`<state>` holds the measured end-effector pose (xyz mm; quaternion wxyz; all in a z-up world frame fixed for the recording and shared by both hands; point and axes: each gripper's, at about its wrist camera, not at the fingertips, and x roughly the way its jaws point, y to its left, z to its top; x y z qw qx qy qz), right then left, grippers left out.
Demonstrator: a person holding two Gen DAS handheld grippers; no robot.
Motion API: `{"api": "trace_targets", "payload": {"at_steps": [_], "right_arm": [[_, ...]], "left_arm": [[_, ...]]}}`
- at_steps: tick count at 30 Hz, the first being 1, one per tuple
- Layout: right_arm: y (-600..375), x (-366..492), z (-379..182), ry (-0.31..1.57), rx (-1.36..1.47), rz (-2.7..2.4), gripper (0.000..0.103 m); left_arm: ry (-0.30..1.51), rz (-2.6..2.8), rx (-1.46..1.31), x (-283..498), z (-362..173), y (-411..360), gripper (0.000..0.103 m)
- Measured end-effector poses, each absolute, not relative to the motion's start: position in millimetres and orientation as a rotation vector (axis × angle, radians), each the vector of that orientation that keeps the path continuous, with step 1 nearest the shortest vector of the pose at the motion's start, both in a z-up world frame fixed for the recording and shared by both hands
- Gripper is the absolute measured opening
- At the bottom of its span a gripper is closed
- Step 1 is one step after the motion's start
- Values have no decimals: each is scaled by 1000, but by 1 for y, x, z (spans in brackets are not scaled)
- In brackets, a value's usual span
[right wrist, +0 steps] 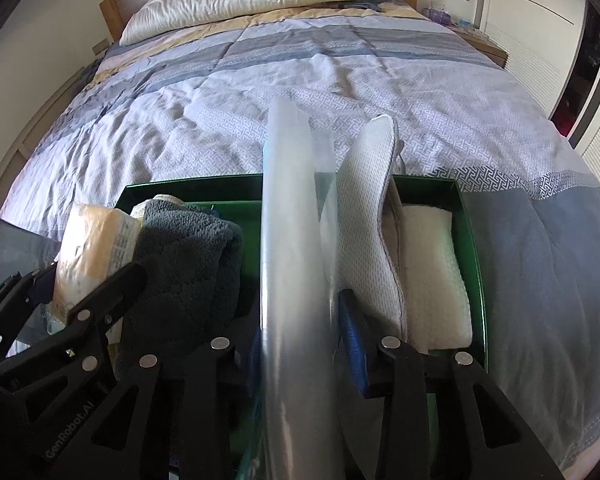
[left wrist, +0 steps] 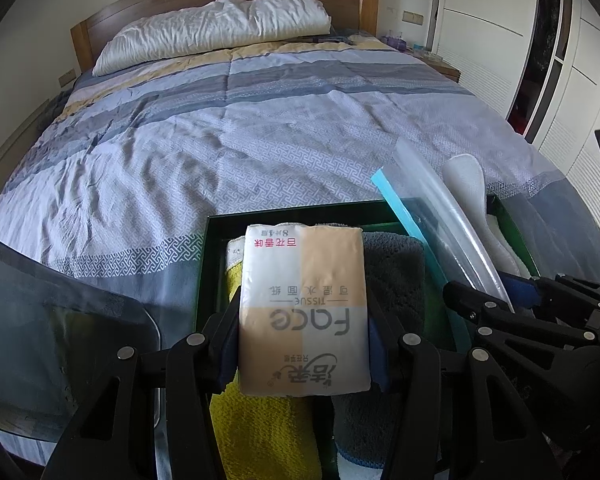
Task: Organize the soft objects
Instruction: 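Lower the tissue pack and clear bag into the tray with both grippers, then open the left gripper on the tissue pack while the right opens on the bag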
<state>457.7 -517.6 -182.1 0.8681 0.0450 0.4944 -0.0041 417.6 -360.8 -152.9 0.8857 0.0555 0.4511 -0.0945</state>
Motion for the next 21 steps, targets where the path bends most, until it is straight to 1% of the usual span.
{"api": "trace_targets", "payload": {"at_steps": [1, 4, 6, 8, 10, 13, 15, 17, 19, 21], "right_arm": [[-517, 458, -181, 1033, 92, -8, 35], [-516, 457, -178, 1025, 89, -10, 40], [-516, 456, -175, 1017, 87, -16, 47], [-516, 455, -173, 1012, 82, -21, 48], [-516, 453, -171, 1007, 78, -28, 49], [-518, 452, -167, 1001, 75, -36, 50], [-520, 450, -164, 993, 77, -45, 52], [-521, 448, -161, 988, 73, -50, 54], [-523, 447, -157, 981, 74, -56, 54], [-526, 445, -154, 972, 81, -58, 55]], "left_arm": [[939, -197, 116, 418, -153, -361, 47], [943, -200, 116, 418, -153, -361, 47], [945, -199, 116, 417, -153, -361, 47], [946, -194, 114, 417, -153, -361, 48], [950, -185, 114, 417, -153, -360, 51], [943, -166, 114, 418, -152, -358, 66], [947, -170, 99, 420, -152, -356, 69], [951, -176, 90, 420, -152, -356, 70], [943, -169, 96, 419, -151, -357, 73], [938, -163, 92, 419, -150, -356, 81]]}}
